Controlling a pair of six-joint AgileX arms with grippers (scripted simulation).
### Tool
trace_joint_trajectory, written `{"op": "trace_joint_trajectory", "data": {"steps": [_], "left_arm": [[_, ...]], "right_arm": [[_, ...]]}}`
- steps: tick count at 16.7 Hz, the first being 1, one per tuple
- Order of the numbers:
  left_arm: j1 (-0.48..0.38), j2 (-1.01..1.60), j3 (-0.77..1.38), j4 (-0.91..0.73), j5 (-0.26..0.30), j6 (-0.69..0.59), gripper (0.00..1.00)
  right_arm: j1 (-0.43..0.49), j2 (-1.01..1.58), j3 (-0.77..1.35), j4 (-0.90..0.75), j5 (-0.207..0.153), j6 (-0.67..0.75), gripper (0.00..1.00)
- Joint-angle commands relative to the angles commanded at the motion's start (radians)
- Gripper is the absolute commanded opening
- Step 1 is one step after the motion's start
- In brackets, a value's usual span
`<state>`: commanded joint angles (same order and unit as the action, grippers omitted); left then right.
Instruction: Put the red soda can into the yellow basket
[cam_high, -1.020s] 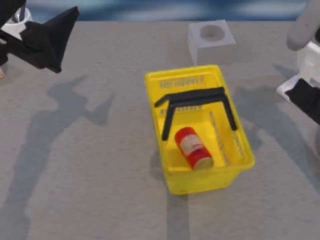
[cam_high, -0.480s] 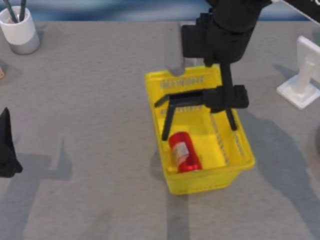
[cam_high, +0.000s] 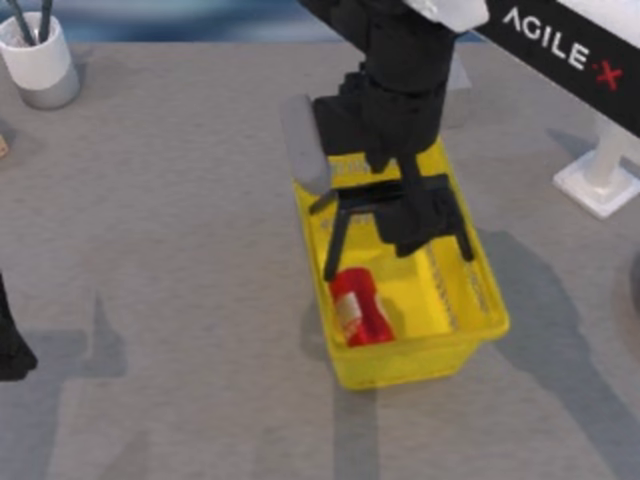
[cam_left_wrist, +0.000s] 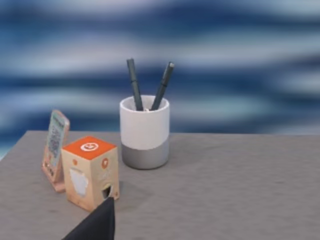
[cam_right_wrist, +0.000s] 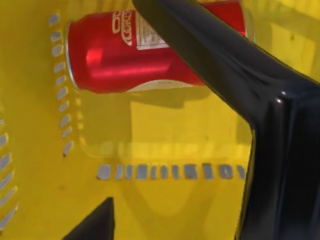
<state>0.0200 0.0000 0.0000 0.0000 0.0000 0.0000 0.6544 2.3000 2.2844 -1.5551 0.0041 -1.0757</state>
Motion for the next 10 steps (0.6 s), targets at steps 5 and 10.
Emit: {"op": "trace_joint_trajectory", "data": {"steps": [5, 10], "left_arm": [[0.0, 0.0, 0.0, 0.0, 0.0, 0.0, 1.0], [0.0, 0.0, 0.0, 0.0, 0.0, 0.0, 1.0]], "right_arm": [[-0.001, -0.007, -0.041, 0.034, 0.0, -0.001, 1.0], [0.001, -0.021, -0.116, 0.095, 0.0, 0.0, 1.0]]}}
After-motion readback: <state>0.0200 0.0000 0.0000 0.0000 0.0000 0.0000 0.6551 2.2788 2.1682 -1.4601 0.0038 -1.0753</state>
